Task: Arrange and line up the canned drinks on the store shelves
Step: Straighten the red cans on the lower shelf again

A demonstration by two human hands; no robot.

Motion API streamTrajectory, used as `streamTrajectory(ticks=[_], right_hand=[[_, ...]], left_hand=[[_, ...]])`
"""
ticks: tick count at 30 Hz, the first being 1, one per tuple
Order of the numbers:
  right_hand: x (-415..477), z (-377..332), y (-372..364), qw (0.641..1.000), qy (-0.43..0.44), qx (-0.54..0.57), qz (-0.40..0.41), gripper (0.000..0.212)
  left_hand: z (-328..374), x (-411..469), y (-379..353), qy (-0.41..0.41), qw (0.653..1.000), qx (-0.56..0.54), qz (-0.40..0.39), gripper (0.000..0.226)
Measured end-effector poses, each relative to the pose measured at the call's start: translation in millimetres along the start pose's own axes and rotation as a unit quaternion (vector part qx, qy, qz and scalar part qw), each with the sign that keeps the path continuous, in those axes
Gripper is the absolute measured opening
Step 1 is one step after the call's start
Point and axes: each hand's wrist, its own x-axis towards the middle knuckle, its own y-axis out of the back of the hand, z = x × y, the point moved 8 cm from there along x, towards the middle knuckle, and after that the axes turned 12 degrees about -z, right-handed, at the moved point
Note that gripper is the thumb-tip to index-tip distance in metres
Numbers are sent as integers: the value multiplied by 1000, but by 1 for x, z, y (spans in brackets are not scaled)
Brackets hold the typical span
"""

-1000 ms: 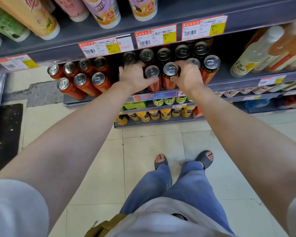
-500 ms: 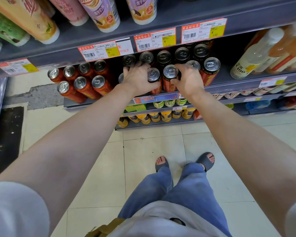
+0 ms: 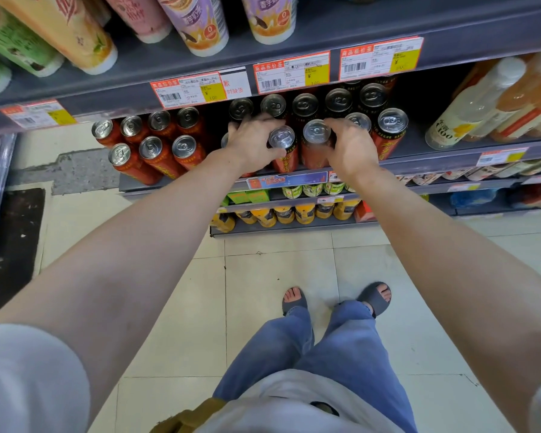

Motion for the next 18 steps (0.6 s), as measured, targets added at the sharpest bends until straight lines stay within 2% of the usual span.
streamTrajectory(ticks=[18], right_hand=[[-6, -2, -3, 999, 20, 17, 29, 53]], left_hand=[[-6, -3, -1, -6, 999, -27, 32, 70]])
